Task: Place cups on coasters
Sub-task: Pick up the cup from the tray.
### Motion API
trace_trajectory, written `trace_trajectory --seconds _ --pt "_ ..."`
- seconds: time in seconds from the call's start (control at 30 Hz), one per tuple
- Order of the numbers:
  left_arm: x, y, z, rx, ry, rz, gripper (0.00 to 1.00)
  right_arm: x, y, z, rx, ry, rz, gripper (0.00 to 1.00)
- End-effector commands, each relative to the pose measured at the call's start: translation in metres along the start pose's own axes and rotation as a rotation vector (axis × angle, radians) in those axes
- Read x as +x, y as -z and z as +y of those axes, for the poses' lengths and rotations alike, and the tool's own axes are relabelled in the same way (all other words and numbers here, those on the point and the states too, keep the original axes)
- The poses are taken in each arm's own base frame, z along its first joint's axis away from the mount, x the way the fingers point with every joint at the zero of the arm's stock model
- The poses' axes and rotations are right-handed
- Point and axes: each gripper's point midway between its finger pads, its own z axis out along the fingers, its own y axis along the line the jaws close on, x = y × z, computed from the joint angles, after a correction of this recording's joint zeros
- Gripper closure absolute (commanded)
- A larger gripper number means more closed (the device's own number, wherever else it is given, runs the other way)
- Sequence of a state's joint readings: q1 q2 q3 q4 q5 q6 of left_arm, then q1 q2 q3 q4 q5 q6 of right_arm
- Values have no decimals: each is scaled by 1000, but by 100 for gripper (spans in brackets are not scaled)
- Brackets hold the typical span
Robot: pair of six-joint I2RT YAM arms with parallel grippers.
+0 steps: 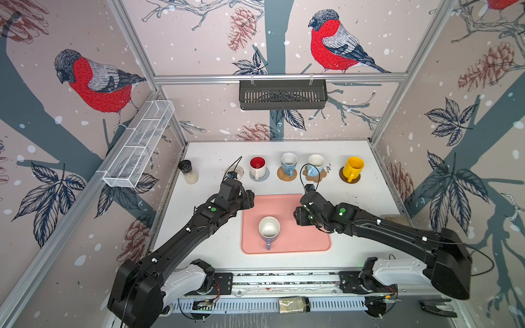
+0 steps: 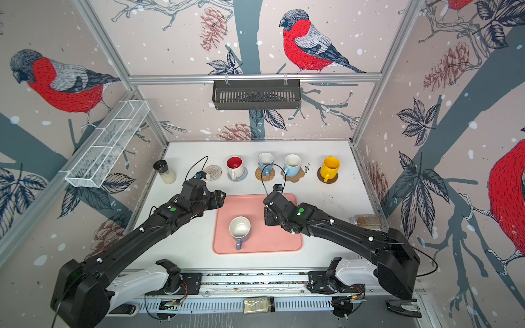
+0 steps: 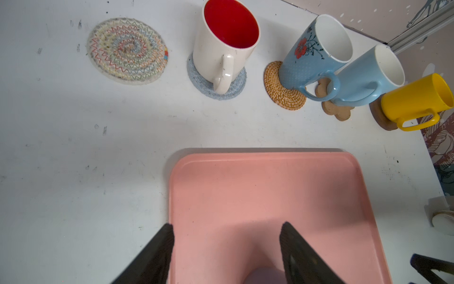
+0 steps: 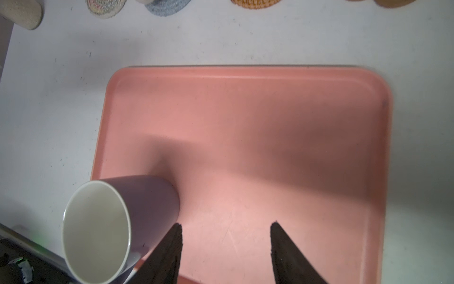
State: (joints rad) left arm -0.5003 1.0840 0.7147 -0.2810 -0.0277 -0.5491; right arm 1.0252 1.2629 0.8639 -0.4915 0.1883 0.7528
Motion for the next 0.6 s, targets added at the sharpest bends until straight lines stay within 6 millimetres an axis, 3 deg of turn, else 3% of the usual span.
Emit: trace_trajectory --seconds 0.0,0.37,0.57 --pt "5 1 -1 11 -4 8 27 12 8 4 35 -35 11 44" --pt "27 0 32 -99 59 -66 20 45 10 61 -46 -62 40 51" --pt "41 -4 40 -83 67 -82 18 58 -1 85 -103 -56 92 41"
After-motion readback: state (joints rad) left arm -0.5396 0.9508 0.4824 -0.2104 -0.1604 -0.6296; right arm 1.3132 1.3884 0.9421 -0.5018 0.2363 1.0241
